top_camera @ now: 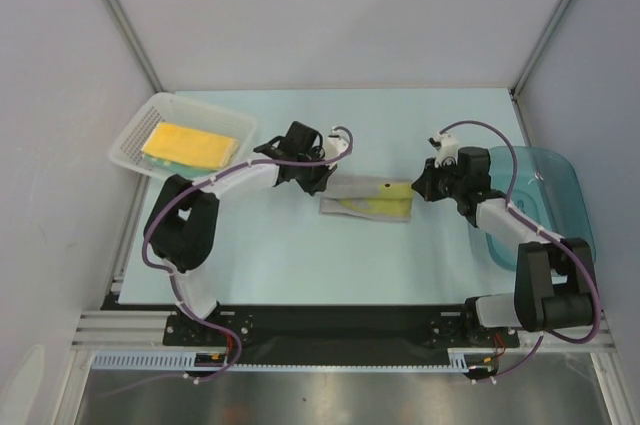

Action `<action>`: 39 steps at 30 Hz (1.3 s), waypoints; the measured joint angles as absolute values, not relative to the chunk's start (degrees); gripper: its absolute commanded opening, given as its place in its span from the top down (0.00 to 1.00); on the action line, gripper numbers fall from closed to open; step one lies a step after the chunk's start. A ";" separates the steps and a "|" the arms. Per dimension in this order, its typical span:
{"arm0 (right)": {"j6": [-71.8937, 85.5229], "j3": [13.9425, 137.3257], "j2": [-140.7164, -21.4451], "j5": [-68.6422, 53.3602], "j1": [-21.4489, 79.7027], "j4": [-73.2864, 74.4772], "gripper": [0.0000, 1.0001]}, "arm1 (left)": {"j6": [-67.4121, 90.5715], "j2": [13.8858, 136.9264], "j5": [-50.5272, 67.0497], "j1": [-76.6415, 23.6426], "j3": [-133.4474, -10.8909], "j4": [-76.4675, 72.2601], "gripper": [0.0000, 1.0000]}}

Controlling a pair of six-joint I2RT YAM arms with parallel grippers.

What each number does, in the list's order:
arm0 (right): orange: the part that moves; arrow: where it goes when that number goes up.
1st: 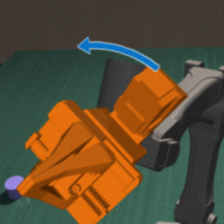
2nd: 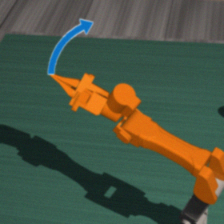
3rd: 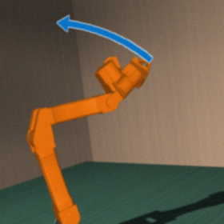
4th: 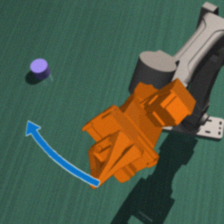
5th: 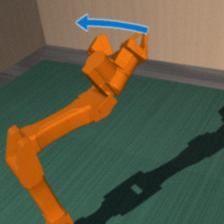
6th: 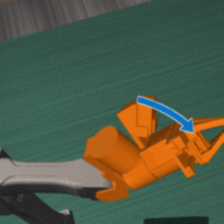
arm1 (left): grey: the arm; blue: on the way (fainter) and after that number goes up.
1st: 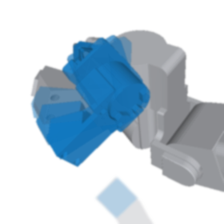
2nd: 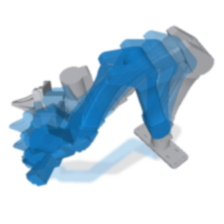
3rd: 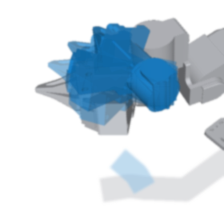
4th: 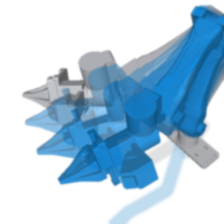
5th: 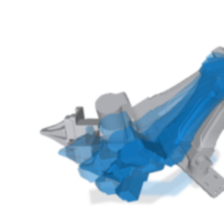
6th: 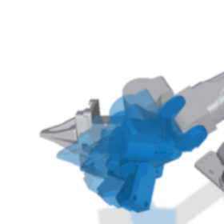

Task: Fold and stack the towels
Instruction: Fold the towel

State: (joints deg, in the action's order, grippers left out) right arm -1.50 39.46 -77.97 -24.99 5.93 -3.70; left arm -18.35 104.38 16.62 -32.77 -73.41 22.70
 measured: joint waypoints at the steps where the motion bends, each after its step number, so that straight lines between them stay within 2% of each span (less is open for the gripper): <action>1: -1.37 39.11 -77.73 -24.62 5.96 -3.68 1.00 | -18.15 103.96 16.60 -32.91 -73.25 22.55 1.00; 21: 5.26 35.97 -76.03 -22.96 6.52 -1.74 0.99 | -15.46 102.45 15.18 -34.76 -69.73 21.45 1.00; 31: 7.90 35.90 -78.94 -22.76 6.59 1.58 0.89 | -14.96 102.45 15.22 -35.16 -68.88 21.52 1.00; 33: 8.29 35.90 -79.57 -22.76 6.59 2.90 0.83 | -14.92 102.45 15.49 -35.40 -68.55 21.71 0.87; 34: 8.71 35.90 -79.61 -22.74 6.61 3.57 0.73 | -14.90 102.45 15.70 -35.53 -68.51 22.02 0.80; 35: 9.34 36.07 -79.61 -22.76 6.59 4.25 0.69 | -14.68 102.45 15.88 -35.59 -68.51 22.44 0.71; 36: 9.69 36.60 -79.61 -22.76 6.55 5.45 0.64 | -14.57 102.45 16.12 -35.64 -68.51 22.90 0.69; 39: 10.66 40.07 -79.90 -23.35 6.37 9.76 0.63 | -14.41 102.43 16.32 -35.66 -68.51 25.08 0.65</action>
State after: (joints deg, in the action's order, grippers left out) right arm 10.66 40.07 -79.90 -23.35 6.37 9.76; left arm -14.41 102.43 16.32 -35.66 -68.51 25.08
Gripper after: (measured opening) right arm 0.371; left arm 0.329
